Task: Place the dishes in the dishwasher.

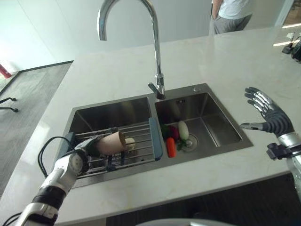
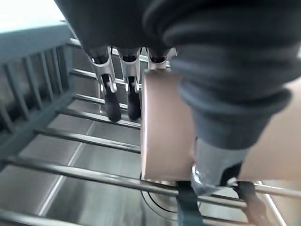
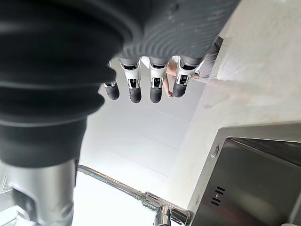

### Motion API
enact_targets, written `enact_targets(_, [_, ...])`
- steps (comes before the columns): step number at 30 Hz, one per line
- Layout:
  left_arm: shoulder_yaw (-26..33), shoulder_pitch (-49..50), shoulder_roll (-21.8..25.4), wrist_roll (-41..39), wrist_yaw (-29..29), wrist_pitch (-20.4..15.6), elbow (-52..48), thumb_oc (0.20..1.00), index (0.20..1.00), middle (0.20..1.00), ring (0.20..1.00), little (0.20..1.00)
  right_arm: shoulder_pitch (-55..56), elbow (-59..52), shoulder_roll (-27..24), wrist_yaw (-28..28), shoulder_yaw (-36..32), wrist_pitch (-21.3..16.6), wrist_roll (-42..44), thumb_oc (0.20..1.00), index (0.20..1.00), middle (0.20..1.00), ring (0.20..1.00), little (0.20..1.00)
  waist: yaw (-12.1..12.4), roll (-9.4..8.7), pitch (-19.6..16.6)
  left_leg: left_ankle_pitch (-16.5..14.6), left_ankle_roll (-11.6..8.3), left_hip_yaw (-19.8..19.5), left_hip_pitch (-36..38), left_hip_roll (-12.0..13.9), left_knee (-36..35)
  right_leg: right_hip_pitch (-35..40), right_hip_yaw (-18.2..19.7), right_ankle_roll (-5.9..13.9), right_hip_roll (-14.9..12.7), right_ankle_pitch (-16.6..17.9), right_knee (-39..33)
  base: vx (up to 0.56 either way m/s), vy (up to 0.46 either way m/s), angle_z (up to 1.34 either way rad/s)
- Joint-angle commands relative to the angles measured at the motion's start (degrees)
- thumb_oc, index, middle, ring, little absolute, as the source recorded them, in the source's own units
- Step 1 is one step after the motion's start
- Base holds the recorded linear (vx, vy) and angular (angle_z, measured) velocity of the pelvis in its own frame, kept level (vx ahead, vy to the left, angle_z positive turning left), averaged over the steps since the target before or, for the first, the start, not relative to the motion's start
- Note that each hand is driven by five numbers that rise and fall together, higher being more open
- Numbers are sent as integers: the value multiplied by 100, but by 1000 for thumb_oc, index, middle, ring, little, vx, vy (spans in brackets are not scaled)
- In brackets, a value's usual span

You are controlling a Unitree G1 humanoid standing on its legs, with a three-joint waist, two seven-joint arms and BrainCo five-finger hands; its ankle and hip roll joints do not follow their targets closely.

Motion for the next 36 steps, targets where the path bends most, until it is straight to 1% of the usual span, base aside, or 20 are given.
enact_targets(1, [-250,-321,64,567,-72,220,791,200,200,200,200,200,-503,-382,-295,-35,-346,-144,426,1000,1000,1000,1000,1000,-191,-108,65,-418,-49,-229,-42,203,23,541,-73,562,-306,-889,48,30,17,1])
enact_targets(6, [-219,-389,-35,414,350,137,950,200,200,200,200,200,-524,-406,-261,15,-316,-149,363,1000,1000,1000,1000,1000,-204,-117,77,-426,-49,-221,-48,195,23,533,-79,561,-305,-906,48,0,0,0])
enact_targets(11, [-155,-427,30,234,728,-87,813,200,200,200,200,200,-392,-399,-178,-39,-338,-269,335,1000,1000,1000,1000,1000,-193,-130,78,-415,-54,-223,-49,206,23,555,-112,570,-326,-904,48,0,0,0])
enact_targets(15, [3,-313,135,-367,958,-346,384,200,200,200,200,200,-314,-383,-90,-93,-338,-279,226,1000,1000,1000,1000,1000,-120,-122,71,-428,-53,-266,-44,193,23,584,-166,584,-351,-915,48,32,-8,2])
enact_targets(18, [311,-64,187,-866,1001,-527,-71,200,200,200,200,200,-208,-428,-23,-112,-396,-295,123,1000,1000,1000,1000,1000,-61,-127,71,-436,-61,-277,-37,200,23,598,-208,588,-373,-921,48,28,-13,1])
enact_targets(20, [727,246,201,-1341,995,-754,-673,200,200,200,200,200,-62,-410,129,-173,-500,-354,65,1000,1000,1000,1000,1000,21,-121,78,-443,-58,-303,-37,198,23,613,-252,588,-387,-924,48,61,-35,2])
enact_targets(22, [1133,559,242,-1614,955,-854,-1294,200,200,200,200,200,55,-508,198,-160,-573,-381,-64,1000,1000,1000,1000,1000,66,-118,90,-433,-63,-316,-47,205,23,609,-273,579,-397,-929,48,19,-16,2])
enact_targets(24, [1281,667,233,-1739,959,-918,-1494,200,200,200,200,200,91,-519,238,-135,-591,-374,-50,1000,1000,1000,1000,1000,79,-114,98,-429,-68,-323,-55,205,23,604,-285,569,-397,-933,48,-1,-9,5])
enact_targets(26, [1507,891,177,-1908,985,-999,-1941,200,200,200,200,200,176,-488,384,-181,-602,-399,-138,1000,1000,1000,1000,1000,137,-104,106,-437,-66,-357,-69,191,23,614,-322,561,-403,-940,48,0,-31,8])
enact_targets(29, [1788,1197,145,-1999,943,-1064,-2471,200,200,200,200,200,348,-661,424,-193,-625,-383,-240,1000,1000,1000,1000,1000,179,-127,92,-435,-69,-382,-83,197,23,613,-370,560,-422,-944,48,-9,-45,12])
enact_targets(31, [2002,1408,94,-2106,1009,-1218,-2724,200,200,200,200,200,442,-685,499,-242,-690,-386,-75,1000,1000,1000,1000,1000,219,-139,90,-435,-75,-403,-95,195,23,611,-380,553,-417,-954,48,-12,-51,4])
enact_targets(33, [2225,1607,10,-2247,1132,-1365,-2956,200,200,200,200,200,520,-696,575,-248,-691,-428,-175,1000,1000,1000,1000,1000,261,-148,85,-435,-77,-419,-104,201,23,615,-401,542,-419,-965,48,-11,-47,1])
enact_targets(36, [2474,1706,-69,-2576,1286,-1483,-3202,200,200,200,200,200,576,-741,659,-284,-652,-445,-224,1000,1000,1000,1000,1000,298,-154,73,-429,-86,-436,-117,205,23,619,-443,531,-417,-977,48,-20,-69,1])
